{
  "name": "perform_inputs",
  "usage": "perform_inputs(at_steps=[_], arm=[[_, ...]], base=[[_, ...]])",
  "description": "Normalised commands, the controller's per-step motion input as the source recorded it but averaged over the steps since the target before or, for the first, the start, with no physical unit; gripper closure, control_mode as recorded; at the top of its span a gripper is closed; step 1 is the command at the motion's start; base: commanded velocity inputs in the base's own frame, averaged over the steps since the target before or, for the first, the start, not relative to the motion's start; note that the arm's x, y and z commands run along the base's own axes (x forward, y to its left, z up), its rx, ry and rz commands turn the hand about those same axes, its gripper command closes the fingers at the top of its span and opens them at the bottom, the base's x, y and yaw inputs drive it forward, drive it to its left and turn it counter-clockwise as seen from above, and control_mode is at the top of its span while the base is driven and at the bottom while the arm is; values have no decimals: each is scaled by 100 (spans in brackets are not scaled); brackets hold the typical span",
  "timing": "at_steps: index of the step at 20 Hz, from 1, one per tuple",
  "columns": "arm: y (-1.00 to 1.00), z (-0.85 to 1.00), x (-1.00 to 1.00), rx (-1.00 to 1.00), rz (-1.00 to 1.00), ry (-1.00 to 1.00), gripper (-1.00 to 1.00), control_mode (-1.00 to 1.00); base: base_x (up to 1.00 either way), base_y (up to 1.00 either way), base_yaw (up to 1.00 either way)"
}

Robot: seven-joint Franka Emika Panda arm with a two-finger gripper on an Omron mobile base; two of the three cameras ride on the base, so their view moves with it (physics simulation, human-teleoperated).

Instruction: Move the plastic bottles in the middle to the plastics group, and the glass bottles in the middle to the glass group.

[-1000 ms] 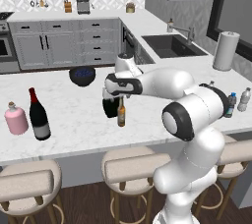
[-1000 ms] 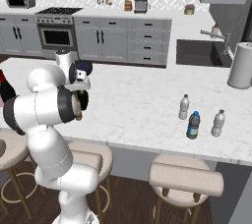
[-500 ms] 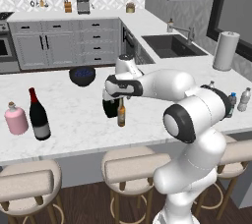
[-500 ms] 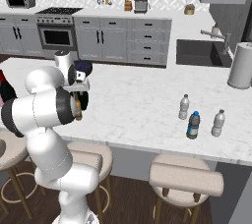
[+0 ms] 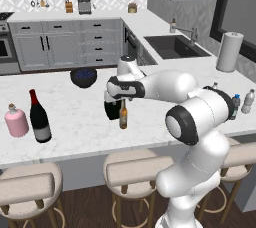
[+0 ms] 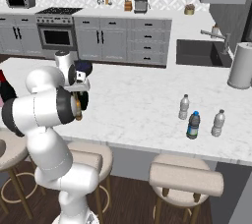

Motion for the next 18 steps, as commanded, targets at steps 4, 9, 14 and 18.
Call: perform_inputs(at_steps=[4,9,14,18], arm=[[0,0,0,0,0,0,-100,-100],[0,0,0,0,0,0,-100,-100],[0,0,0,0,0,0,100,-100],[0,0,0,0,0,0,100,-100]], base=[[0,0,0],[0,0,0],[0,0,0],[0,0,0]])
